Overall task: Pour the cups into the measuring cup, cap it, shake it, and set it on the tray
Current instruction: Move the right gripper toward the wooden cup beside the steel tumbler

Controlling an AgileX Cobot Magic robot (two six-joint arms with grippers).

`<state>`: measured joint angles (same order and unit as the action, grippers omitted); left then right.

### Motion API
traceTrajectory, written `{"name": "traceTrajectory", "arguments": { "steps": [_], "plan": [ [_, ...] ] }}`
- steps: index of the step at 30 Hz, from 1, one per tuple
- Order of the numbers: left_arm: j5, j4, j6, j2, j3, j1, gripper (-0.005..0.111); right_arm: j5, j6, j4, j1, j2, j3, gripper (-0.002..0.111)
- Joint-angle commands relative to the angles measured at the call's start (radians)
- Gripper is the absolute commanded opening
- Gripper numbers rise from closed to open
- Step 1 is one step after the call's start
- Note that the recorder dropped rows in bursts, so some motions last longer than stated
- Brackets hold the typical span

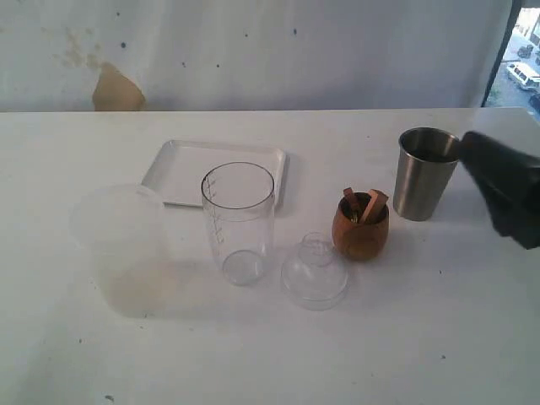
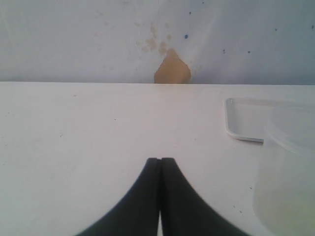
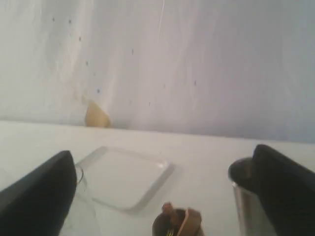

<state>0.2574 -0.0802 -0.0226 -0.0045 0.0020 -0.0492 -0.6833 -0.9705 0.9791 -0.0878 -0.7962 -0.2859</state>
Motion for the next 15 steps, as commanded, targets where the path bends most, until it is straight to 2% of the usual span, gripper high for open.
{"name": "traceTrajectory", "arguments": {
  "steps": [1,5,9,12,15],
  "plan": [
    [-0.002,0.012,0.001,0.004,-0.002,0.002,0.103,-0.238,0.215,0.009,-0.003,-0.335,-0.006,0.089],
    [-0.002,0.012,0.001,0.004,-0.002,0.002,0.103,-0.230,0.526,-0.047,-0.003,-0.584,-0.006,0.089],
    [-0.002,0.012,0.001,0.004,-0.002,0.002,0.103,-0.363,0.675,-0.096,0.000,-0.763,-0.006,0.088],
    [-0.002,0.012,0.001,0.004,-0.002,0.002,0.103,-0.392,0.784,-0.198,0.000,-0.875,-0.018,0.088],
    [-0.002,0.012,0.001,0.004,-0.002,0.002,0.103,-0.464,0.831,-0.191,0.003,-0.984,-0.038,0.088]
  ]
}}
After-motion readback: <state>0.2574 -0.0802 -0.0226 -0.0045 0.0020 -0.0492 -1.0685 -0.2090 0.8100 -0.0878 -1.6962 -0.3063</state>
